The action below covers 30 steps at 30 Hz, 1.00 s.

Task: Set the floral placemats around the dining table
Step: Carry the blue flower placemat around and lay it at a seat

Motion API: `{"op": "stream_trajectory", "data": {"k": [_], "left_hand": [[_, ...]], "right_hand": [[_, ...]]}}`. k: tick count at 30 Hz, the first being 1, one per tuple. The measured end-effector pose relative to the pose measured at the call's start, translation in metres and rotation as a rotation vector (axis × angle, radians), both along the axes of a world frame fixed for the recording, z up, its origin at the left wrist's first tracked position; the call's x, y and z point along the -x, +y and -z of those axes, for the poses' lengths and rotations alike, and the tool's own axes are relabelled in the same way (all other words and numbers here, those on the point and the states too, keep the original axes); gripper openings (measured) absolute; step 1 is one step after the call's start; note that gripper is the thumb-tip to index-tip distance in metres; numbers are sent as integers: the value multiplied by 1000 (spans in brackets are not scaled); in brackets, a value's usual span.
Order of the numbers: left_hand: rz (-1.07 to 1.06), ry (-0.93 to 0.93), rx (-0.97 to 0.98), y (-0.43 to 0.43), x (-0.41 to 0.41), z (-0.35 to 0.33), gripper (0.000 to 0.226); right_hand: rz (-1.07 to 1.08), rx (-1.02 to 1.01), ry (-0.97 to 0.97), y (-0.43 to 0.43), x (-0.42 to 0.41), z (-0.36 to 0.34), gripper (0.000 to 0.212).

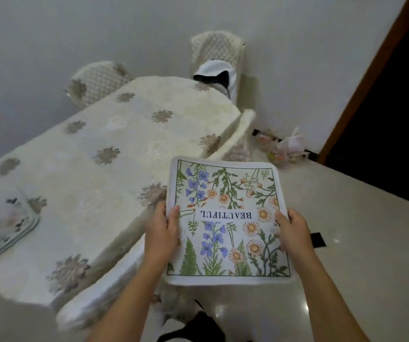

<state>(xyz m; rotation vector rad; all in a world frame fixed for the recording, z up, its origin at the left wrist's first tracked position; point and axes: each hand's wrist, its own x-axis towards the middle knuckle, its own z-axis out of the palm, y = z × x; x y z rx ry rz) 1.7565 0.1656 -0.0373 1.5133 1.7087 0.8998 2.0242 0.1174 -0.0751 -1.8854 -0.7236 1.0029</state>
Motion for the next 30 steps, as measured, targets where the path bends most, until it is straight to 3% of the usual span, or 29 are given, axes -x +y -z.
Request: {"op": "stream_trajectory", "data": {"k": [16, 30], "left_hand": [[-594, -98, -111, 67, 180, 11, 14], [-781, -283, 42, 124, 290, 48, 14]], "right_hand": [[-500, -171, -82, 214, 192, -35, 12], [-764, -119, -160, 328, 328, 10, 15]]}}
